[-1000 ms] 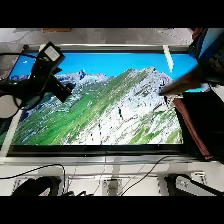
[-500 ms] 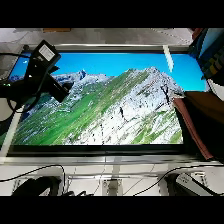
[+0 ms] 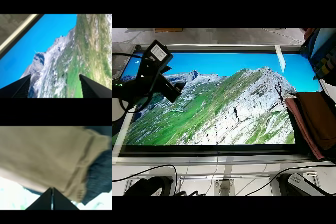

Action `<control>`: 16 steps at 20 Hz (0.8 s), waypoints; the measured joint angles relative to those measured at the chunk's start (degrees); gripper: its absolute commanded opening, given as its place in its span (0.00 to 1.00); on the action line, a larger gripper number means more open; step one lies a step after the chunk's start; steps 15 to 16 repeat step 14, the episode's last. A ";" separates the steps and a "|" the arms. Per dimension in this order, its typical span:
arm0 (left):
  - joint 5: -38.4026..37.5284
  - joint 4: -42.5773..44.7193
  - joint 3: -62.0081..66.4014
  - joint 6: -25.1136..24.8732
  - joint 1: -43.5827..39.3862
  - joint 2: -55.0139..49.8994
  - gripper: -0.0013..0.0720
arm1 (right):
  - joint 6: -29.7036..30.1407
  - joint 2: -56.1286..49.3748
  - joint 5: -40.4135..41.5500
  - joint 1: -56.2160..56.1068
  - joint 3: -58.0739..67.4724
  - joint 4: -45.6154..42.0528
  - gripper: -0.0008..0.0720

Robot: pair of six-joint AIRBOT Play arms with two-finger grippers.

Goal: Fold the clothes and pants, and hang the long-sleeved shirts on hangers.

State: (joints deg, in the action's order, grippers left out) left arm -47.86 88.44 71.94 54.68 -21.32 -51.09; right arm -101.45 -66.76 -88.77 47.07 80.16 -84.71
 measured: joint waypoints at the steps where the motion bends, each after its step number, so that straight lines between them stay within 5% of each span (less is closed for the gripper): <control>1: 0.00 0.00 0.00 0.00 0.00 0.00 0.97 | 0.46 0.04 -0.02 -2.34 -0.02 0.13 0.03; 9: 0.00 0.00 0.00 0.00 0.00 0.00 0.97 | 4.90 0.44 -0.04 -34.21 -0.04 -2.49 0.03; 14: 0.00 0.00 0.00 0.00 0.00 0.00 0.97 | -1.57 0.44 3.56 -53.88 -0.04 -12.66 0.03; 16: 0.00 0.00 0.00 0.00 0.00 0.00 0.97 | -1.57 0.44 3.56 -53.88 -0.04 -12.66 0.03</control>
